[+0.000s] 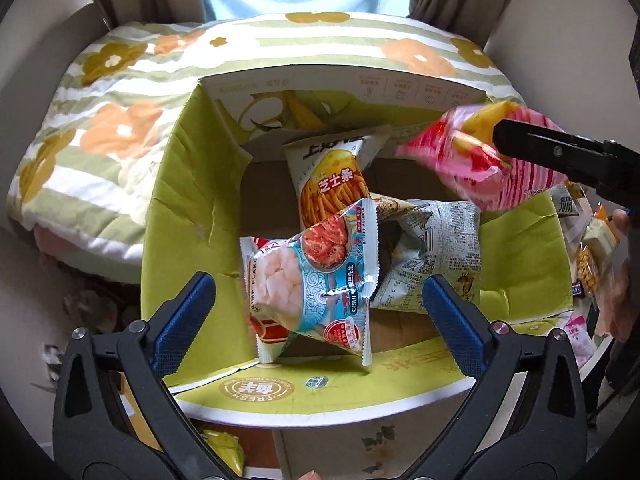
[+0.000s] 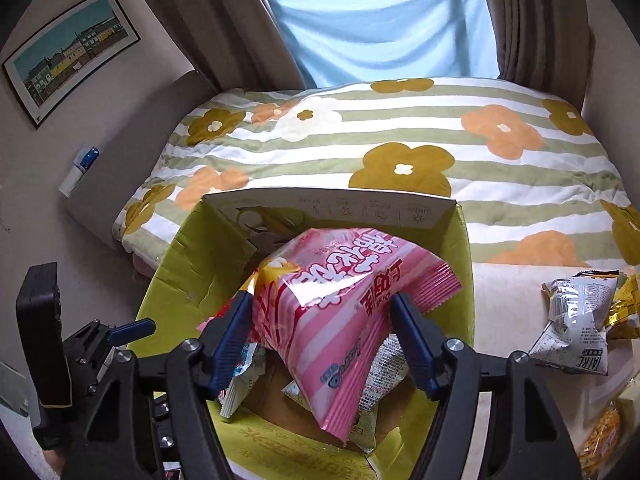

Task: Organize snacks
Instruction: 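Lower the pink bag into the box and open the right tool, then move both tools away from the box toward the remaining snacks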

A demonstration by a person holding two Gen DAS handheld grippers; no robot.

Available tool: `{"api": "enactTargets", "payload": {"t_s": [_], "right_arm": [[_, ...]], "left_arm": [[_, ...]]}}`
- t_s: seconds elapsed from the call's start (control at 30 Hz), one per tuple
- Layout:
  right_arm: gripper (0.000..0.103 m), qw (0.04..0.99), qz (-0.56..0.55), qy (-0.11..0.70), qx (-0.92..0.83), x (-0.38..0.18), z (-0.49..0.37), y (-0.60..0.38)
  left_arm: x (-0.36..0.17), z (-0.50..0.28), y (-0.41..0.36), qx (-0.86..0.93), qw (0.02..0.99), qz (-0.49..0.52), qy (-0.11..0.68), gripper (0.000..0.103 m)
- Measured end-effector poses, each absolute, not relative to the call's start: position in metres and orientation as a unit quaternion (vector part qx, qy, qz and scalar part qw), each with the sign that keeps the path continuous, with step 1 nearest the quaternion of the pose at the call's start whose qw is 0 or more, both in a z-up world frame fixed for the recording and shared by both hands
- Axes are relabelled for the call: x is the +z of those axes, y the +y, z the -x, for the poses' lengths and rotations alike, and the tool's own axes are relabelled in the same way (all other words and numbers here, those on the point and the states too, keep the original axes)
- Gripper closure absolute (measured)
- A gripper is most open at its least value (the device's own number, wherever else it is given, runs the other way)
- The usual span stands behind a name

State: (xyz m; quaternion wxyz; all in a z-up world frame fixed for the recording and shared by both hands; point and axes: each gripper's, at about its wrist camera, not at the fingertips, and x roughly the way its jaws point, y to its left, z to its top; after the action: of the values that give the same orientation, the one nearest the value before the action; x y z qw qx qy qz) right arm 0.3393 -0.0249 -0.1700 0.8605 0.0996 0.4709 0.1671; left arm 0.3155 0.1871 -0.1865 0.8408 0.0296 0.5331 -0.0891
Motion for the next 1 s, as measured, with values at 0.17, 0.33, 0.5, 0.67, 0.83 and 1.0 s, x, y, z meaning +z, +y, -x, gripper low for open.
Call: {"api": "enactTargets", "payload": {"t_s": [0.17,0.33,0.5,0.67,0.83,1.0], "right_arm": [[0.015,0.860,-0.086,0.482,0.145,-0.185,-0.343,-0.026],[0.015,0.857,-0.096,0.487,0.141,-0.191,-0.330,-0.032],[0.015,0.853,-0.102,0.490,0.145,-0.189,-0.319,-0.036],[0.015,0.855,-0.102,0.486,0.147,-0.181,-0.309,-0.036],[0.015,0.861,-0.103,0.478,0.139,-0.168,-0.295,-0.038],[0.015,0.870,-0.106,0.468,0.115,-0.155,-0.277,-0.051]], "left_arm": [[-0.185,-0.311,0.188,-0.083,0.841,-0.027,0.534,0.000],[-0.188,-0.304,0.190,-0.078,0.837,-0.019,0.541,0.000],[-0.185,-0.297,0.192,-0.077,0.837,-0.010,0.541,0.000],[-0.175,-0.290,0.189,-0.084,0.844,-0.010,0.530,0.000],[-0.165,-0.284,0.179,-0.099,0.848,-0.017,0.521,0.000],[-0.157,-0.276,0.162,-0.123,0.849,-0.033,0.513,0.000]]}}
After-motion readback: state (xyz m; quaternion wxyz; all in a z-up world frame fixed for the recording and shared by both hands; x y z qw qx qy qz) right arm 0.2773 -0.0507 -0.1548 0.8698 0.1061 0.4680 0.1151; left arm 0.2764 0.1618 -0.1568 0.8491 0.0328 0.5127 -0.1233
